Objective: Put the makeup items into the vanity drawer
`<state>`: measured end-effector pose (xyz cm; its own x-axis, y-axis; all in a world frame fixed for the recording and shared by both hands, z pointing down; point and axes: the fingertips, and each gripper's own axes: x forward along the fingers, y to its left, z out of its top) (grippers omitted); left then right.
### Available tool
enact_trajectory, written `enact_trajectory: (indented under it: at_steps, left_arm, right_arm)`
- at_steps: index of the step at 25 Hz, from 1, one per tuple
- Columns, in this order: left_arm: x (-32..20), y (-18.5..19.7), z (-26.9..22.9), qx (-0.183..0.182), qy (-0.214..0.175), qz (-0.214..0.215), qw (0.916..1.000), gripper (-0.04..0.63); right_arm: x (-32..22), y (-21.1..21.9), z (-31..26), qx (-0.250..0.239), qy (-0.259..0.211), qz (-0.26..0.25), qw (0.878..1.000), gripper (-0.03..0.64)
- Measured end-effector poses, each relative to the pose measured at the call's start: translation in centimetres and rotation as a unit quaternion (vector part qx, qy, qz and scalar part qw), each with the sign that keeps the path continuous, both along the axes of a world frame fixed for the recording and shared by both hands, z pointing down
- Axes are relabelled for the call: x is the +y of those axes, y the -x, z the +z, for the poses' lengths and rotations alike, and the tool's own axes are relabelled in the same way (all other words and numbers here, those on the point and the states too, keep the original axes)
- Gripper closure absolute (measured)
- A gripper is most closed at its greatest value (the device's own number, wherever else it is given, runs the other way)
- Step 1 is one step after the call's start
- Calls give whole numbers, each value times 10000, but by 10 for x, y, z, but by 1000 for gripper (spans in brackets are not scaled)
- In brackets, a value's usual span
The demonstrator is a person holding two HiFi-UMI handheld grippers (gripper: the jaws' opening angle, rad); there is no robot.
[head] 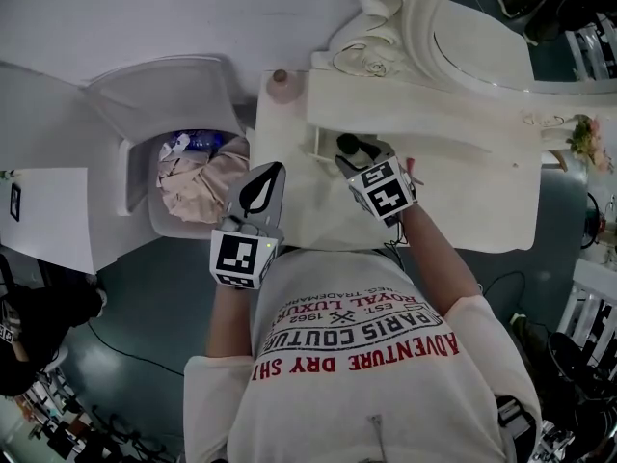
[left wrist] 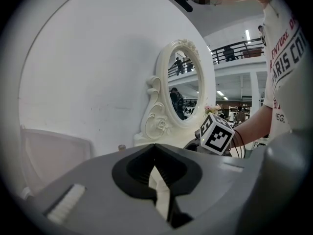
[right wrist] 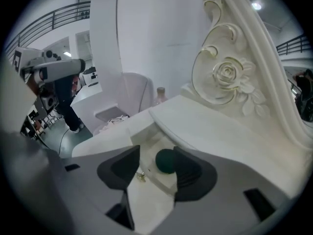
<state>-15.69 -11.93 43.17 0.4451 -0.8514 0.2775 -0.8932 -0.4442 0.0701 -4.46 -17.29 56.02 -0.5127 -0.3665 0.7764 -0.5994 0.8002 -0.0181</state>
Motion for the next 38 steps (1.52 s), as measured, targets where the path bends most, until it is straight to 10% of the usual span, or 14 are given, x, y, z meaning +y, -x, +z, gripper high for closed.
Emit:
enact_trajectory:
  at_steps: [20, 38]
  left_arm:
    - [-15, -122, -4, -30, 45, 580, 9983, 586]
    - [-7, -178, 42, -221, 542, 286, 9979, 586]
  right_arm:
    - [22, -156, 3, 111, 182, 631, 9978, 418]
    - [36, -193, 69, 419, 757, -360, 9956, 557]
